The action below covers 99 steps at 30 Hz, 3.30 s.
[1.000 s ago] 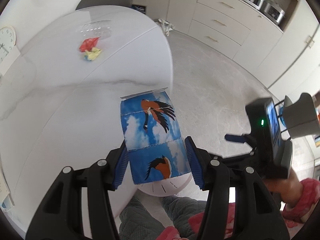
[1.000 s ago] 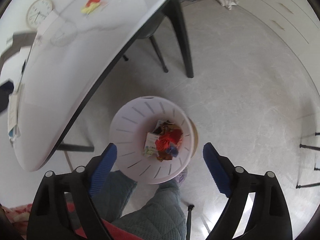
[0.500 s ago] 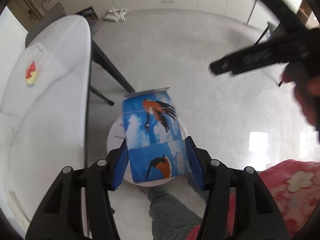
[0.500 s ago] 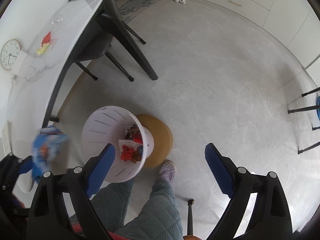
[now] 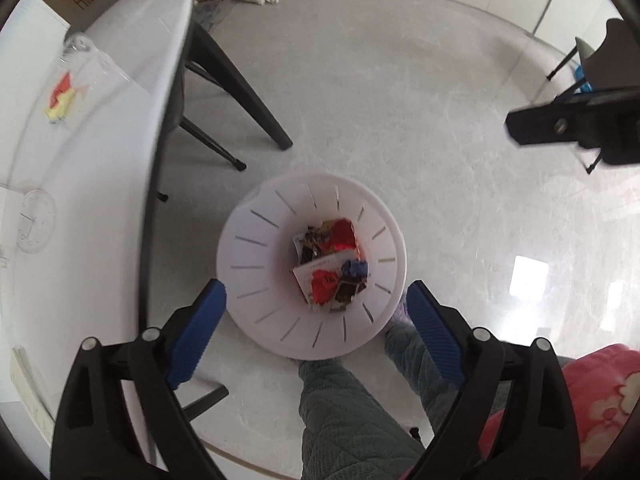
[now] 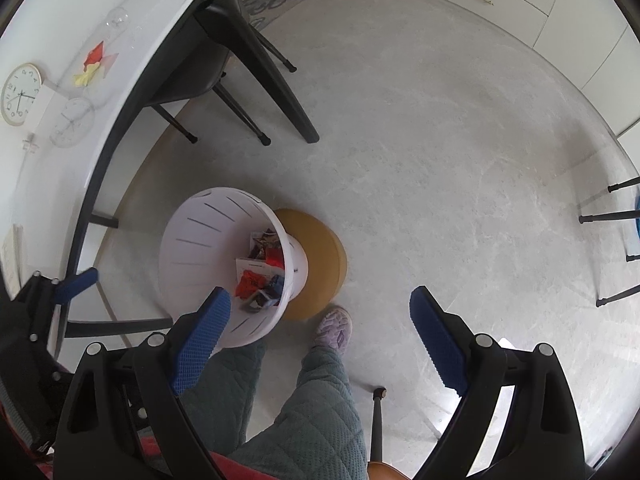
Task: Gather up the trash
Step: 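Drop the red paper and the bird-printed box into the wastebasket with both tools, then move back to the table and grasp the yellow crumpled paper with the left tool, then lift the yellow paper with the left tool while the right tool grasps the clear bottle, then carry the yellow paper and bottle to the wastebasket and release both tools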
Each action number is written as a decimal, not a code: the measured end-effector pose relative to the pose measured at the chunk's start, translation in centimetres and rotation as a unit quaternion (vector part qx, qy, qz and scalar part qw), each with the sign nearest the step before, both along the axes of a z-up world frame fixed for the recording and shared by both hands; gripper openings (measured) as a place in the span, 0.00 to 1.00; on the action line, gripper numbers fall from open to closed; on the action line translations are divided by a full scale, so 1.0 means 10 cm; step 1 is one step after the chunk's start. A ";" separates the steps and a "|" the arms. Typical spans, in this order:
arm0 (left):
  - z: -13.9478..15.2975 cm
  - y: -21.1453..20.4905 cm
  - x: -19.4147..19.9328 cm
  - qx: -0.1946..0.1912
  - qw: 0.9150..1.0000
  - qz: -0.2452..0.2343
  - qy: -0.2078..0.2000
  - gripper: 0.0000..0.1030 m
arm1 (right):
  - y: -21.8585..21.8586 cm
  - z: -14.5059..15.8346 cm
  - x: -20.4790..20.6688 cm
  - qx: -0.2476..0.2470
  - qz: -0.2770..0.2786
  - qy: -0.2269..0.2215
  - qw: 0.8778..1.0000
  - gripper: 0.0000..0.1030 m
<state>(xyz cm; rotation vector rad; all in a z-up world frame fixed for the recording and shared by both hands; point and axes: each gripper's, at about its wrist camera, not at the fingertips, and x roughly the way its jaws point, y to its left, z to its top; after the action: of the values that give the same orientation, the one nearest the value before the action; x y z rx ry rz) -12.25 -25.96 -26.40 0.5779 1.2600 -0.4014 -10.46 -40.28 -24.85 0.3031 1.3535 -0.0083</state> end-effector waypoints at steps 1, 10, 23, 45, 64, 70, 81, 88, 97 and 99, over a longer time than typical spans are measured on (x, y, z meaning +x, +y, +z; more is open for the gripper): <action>0.08 0.01 0.01 -0.005 1.000 0.003 -0.008 0.87 | 0.01 0.02 0.02 0.001 0.001 -0.004 1.000 0.88; 0.88 0.24 0.25 -0.052 0.993 0.068 -0.087 0.93 | 0.03 0.19 0.09 0.005 0.003 -0.032 0.999 0.93; 1.44 1.28 1.15 -0.067 0.958 0.236 -0.147 0.93 | 0.00 0.37 0.47 0.032 -0.028 -0.053 0.998 0.94; 0.52 1.87 3.26 -0.095 0.941 0.313 -0.089 0.79 | 1.35 0.84 1.52 0.008 0.039 -0.080 0.996 0.97; 0.68 2.45 3.10 -0.168 0.930 0.319 -0.064 0.42 | 1.77 0.91 2.04 -0.006 0.102 -0.100 0.990 0.97; 0.97 2.79 2.76 -0.181 0.929 0.316 -0.070 0.42 | 2.18 0.87 2.60 -0.024 0.192 -0.109 0.975 0.97; 1.17 3.27 2.15 -0.187 0.931 0.306 -0.063 0.42 | 3.16 1.17 3.79 -0.137 0.423 -0.143 0.884 0.86; 1.12 3.46 1.99 -0.197 0.931 0.303 -0.049 0.42 | 3.73 0.77 4.32 -0.223 0.550 -0.071 0.802 0.86; 1.11 3.56 2.04 -0.197 0.926 0.318 -0.055 0.42 | 3.79 0.53 4.67 -0.186 0.535 0.005 0.824 0.59; 1.14 3.56 2.06 -0.198 0.924 0.321 -0.059 0.42 | 3.71 0.58 4.72 -0.174 0.515 0.000 0.840 0.59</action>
<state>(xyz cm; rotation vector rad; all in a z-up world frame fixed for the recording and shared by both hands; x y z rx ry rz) 8.31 9.68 -15.04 -0.1669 1.1368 -0.0579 36.72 -3.14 -19.03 -0.7598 1.3401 0.6395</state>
